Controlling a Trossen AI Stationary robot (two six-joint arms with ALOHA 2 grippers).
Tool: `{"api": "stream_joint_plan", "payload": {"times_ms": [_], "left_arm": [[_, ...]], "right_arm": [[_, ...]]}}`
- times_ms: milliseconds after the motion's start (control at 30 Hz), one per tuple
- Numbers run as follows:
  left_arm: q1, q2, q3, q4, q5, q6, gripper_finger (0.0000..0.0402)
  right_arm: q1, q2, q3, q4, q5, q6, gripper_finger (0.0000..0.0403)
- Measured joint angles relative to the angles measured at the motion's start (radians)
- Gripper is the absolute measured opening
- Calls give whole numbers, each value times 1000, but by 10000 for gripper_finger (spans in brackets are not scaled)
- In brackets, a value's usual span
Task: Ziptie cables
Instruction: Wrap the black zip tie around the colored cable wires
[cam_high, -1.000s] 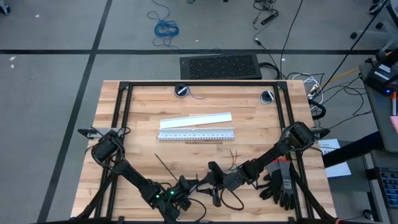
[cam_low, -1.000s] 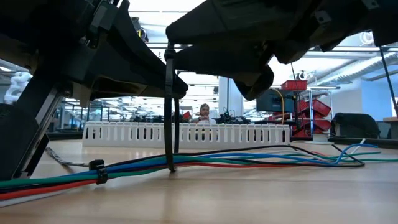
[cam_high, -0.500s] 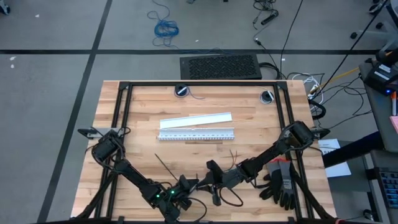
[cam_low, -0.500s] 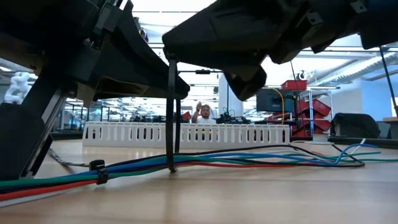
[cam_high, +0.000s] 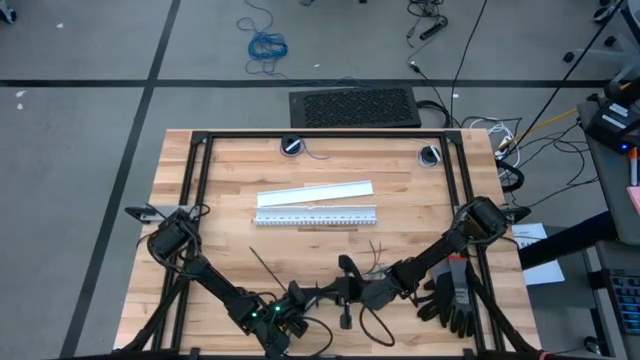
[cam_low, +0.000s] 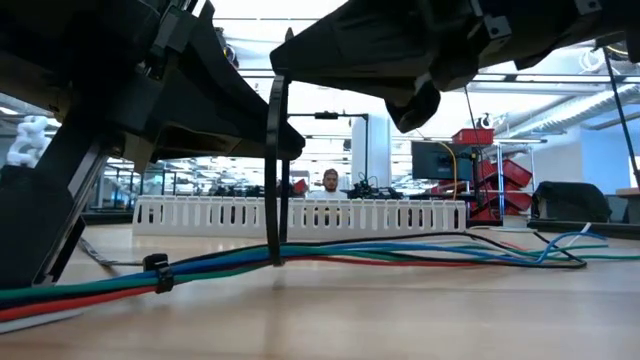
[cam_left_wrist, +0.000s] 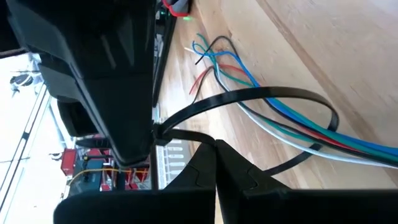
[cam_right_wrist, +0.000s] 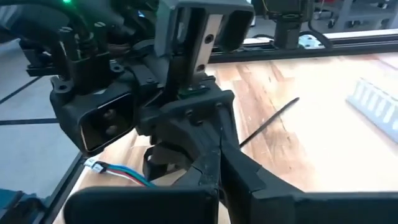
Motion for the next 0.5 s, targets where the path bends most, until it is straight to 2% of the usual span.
{"api": "stream_joint_plan", "payload": {"times_ms": [167,333,500], "left_arm": [[0,0,-1,1,37,-28,0],[-3,2,5,32,-26,-351,2],[-12,5,9,14,-29,-527,32]], "right_arm": [[-1,0,0,-12,-24,8,0],[6,-1,0,-23,-41,12,0],[17,-1,0,-26,-22,11,0]]}}
